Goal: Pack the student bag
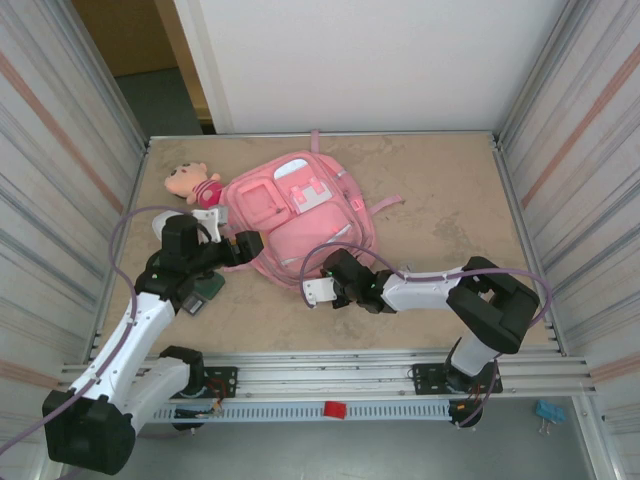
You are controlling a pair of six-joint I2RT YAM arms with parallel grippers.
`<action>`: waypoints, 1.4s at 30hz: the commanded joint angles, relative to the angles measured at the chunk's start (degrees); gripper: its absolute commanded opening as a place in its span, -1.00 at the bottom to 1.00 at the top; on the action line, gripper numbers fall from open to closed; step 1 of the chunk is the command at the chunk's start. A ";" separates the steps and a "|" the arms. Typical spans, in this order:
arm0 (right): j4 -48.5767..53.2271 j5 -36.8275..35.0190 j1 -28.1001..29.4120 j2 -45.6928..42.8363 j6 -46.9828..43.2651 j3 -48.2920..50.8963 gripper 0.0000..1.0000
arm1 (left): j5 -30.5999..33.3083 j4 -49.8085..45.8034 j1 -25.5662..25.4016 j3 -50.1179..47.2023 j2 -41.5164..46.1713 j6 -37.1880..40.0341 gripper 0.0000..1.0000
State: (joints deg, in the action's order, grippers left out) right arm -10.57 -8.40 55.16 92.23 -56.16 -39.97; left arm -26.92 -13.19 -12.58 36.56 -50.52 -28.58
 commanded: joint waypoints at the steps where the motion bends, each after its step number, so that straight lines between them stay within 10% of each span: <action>1: -0.70 -2.59 -0.22 -2.12 -2.08 -0.99 -1.00 | 0.98 0.30 0.54 -0.92 1.69 -1.48 0.63; 19: 54.06 21.63 -17.65 -14.67 -0.34 -39.66 -1.00 | 0.34 -0.41 1.15 2.30 5.82 -1.58 0.60; 42: 58.46 34.43 -26.15 -9.77 12.86 -54.99 -1.00 | 1.08 8.46 1.15 -12.12 10.77 -10.57 0.49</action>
State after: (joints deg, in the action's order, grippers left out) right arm 52.03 20.67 29.52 83.57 -48.14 -90.59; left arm -25.87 -7.60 -11.94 25.65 -41.04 -37.63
